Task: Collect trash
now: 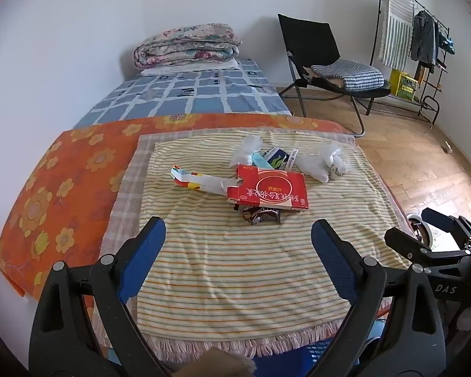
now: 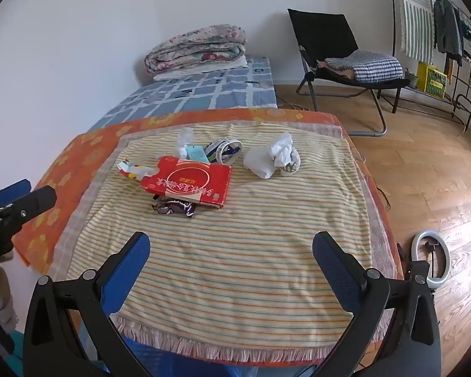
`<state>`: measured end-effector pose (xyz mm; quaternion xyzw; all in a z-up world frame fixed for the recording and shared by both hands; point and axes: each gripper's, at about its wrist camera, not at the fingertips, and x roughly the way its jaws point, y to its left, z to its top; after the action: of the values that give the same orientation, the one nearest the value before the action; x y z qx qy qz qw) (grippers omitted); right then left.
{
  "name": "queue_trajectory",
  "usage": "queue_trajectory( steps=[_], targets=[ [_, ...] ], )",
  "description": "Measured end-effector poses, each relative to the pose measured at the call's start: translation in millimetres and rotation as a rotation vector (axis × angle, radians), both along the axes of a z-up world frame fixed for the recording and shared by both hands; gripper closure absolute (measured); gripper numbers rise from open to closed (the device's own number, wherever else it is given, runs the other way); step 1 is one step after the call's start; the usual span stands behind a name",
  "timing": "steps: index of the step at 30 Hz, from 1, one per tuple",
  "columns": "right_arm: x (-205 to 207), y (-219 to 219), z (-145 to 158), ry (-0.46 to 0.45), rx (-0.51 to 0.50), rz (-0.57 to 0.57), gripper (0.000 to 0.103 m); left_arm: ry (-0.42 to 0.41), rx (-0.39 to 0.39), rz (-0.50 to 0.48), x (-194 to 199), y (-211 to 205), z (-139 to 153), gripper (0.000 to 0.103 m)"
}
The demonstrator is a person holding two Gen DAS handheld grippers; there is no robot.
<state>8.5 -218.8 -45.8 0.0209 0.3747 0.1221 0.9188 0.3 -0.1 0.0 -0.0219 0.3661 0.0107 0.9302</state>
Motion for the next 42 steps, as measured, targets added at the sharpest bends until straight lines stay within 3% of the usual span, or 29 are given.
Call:
queue_trajectory(
  steps=[42],
  targets=[
    [4.1,-2.4,-7.0,0.048,0.008,-0.019,0.000,-0.002,0.012,0.002,0.2,0.2,-4.8,0.007]
  ],
)
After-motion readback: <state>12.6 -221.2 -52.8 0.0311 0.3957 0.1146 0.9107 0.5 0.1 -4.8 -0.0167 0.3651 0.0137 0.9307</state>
